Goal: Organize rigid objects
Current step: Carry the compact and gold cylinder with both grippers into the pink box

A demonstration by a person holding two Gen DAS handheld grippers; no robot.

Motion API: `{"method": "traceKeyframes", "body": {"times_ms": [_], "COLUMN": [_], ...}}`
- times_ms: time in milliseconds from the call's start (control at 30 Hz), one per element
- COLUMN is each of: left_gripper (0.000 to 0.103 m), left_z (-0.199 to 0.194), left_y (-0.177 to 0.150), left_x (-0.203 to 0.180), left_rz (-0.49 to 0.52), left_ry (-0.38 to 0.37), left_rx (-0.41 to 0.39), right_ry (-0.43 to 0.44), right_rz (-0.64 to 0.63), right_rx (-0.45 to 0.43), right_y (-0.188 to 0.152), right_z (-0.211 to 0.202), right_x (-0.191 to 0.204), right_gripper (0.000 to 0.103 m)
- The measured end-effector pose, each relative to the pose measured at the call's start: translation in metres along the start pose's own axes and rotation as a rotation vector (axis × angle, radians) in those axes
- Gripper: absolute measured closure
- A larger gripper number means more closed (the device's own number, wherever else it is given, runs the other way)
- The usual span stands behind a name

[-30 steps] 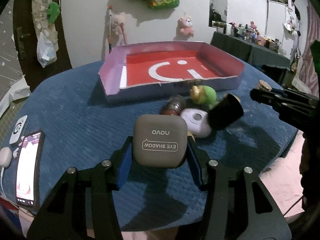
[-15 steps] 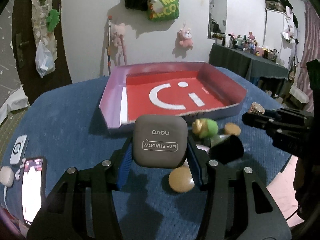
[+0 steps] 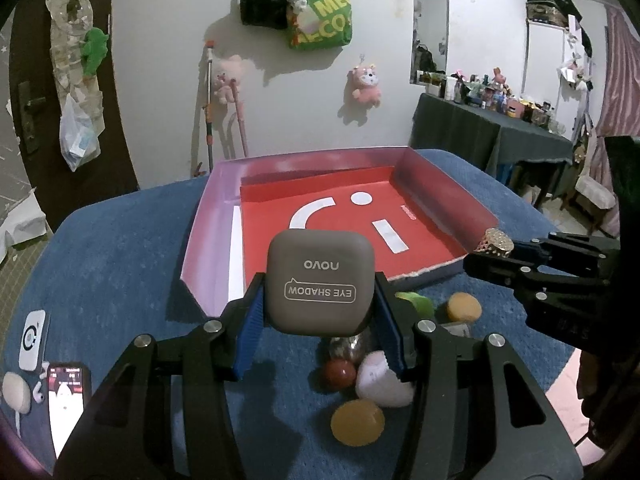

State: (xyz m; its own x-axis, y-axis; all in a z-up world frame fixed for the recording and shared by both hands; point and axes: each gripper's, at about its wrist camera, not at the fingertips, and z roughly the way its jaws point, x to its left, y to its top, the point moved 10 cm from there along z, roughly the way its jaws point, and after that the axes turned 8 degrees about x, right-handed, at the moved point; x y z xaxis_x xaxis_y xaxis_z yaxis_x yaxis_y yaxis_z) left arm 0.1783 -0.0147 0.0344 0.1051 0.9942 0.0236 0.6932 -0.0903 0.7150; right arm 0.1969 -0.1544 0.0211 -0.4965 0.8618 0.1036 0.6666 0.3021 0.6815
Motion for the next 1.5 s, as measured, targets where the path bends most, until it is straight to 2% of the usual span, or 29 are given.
{"method": "traceKeyframes", "body": {"times_ms": [633, 1033, 1300, 1500], "left_gripper": [0.055, 0.055, 0.055, 0.055], "left_z": [0.043, 0.087, 0.117, 0.138], "left_y": [0.043, 0.054, 0.052, 0.045], "left_x": [0.018, 0.035, 0.042, 0.050], "left_rz": [-0.016, -0.074, -0.123, -0.152], "left_ry": [-0.002, -0.022, -0.026, -0.013], "left_rx": [0.046, 0.106, 0.165, 0.215], "right_ry": [-0.014, -0.018, 0.013, -0.054], "right_rz": [0.026, 0.080, 0.193, 0.169], "right_rx": [0.071, 0.105, 0.144, 0.175], "right_y": [0.033, 0.056, 0.075, 0.081], "right_z": [0.042, 0.082, 0.103, 0.113], "right_x": [-0.021, -0.037, -0.067, -0.079], "right_gripper": [0.076, 0.076, 0.076, 0.076]}}
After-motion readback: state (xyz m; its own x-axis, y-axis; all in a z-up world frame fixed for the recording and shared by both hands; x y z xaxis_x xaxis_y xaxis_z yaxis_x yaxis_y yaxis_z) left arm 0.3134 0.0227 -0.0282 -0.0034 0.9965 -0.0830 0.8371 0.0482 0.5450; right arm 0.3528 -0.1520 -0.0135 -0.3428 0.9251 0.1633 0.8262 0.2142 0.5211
